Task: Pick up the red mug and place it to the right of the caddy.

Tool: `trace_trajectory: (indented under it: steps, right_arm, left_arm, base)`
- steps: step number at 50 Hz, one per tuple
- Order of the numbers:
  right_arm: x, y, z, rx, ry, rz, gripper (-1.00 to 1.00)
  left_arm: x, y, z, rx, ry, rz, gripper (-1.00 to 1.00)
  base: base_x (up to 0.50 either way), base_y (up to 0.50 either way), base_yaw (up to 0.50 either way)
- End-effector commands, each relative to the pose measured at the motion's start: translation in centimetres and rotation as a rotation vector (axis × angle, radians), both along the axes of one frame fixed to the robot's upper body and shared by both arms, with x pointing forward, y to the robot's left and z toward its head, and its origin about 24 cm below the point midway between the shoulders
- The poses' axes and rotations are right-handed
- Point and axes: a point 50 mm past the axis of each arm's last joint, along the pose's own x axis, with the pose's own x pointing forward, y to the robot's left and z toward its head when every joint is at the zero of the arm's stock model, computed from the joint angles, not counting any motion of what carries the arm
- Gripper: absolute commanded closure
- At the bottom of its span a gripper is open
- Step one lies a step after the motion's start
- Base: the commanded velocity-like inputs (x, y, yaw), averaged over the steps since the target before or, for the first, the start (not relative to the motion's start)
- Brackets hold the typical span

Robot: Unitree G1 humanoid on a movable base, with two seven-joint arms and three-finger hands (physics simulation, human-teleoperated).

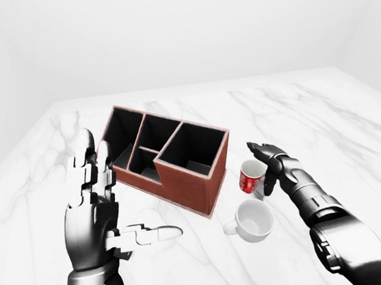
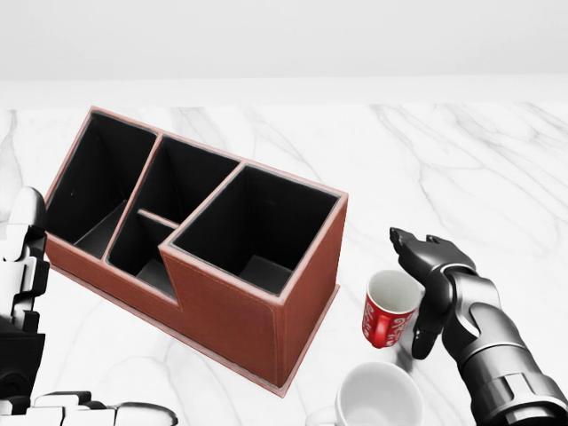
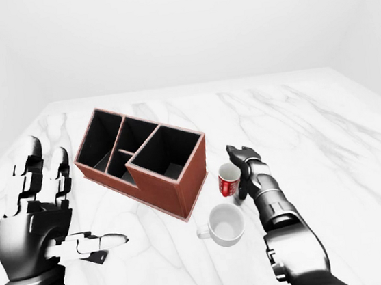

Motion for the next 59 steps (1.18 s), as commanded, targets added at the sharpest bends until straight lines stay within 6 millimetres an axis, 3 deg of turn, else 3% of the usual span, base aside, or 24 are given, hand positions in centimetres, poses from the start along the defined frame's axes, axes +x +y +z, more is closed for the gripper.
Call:
trace_trajectory:
  steps: [1,6,11,19,26,31,38,49,59]
  right_arm:
    - [-0.1,-1.1,0.6,-0.014,-0.005,-0.022,-1.0]
    - [0.2,-2.5,2.2,-0.016,-0.023,-0.052,-1.0]
    - [0.8,-4.7,5.5,-0.009,-0.071,-0.089,-1.0]
    - [0.3,-5.9,8.4,0.038,-0.125,-0.089,-1.0]
    - [-2.8,-5.1,10.2,0.098,-0.175,0.001,-1.0]
    - [-5.2,-3.6,12.4,0.152,-0.321,0.072,-1.0]
    - [-9.9,-0.4,14.2,0.236,-0.512,0.18,-1.0]
    - [-15.7,2.2,15.5,0.343,-0.659,0.253,-1.0]
    - [-19.7,2.9,16.0,0.449,-0.719,0.248,-1.0]
  left_arm:
    - [0.0,-0.1,0.0,0.001,0.0,-0.003,-1.0]
    - [0.0,-0.1,0.0,-0.001,0.002,-0.002,-1.0]
    - [0.2,-0.2,-0.3,0.0,0.013,-0.005,-1.0]
    - [0.1,-0.3,-0.4,0.0,0.019,-0.009,-1.0]
    - [-0.1,-0.4,-0.1,0.001,0.009,-0.016,-1.0]
    - [-0.2,-0.5,-0.1,0.001,0.01,-0.019,-1.0]
    - [-0.2,-0.9,-0.4,0.005,0.027,-0.029,-1.0]
    - [-0.3,-1.1,-0.4,0.005,0.027,-0.039,-1.0]
    - [-0.6,-1.4,-0.2,0.006,0.023,-0.048,-1.0]
  base:
    - [0.0,0.0,0.0]
    - [0.0,0.0,0.0]
    - [0.0,0.0,0.0]
    - [0.0,0.0,0.0]
    - [0.0,0.0,0.0]
    - [0.0,0.0,0.0]
    - [0.0,0.0,0.0]
    - [0.0,0.0,0.0]
    - [0.0,0.0,0.0]
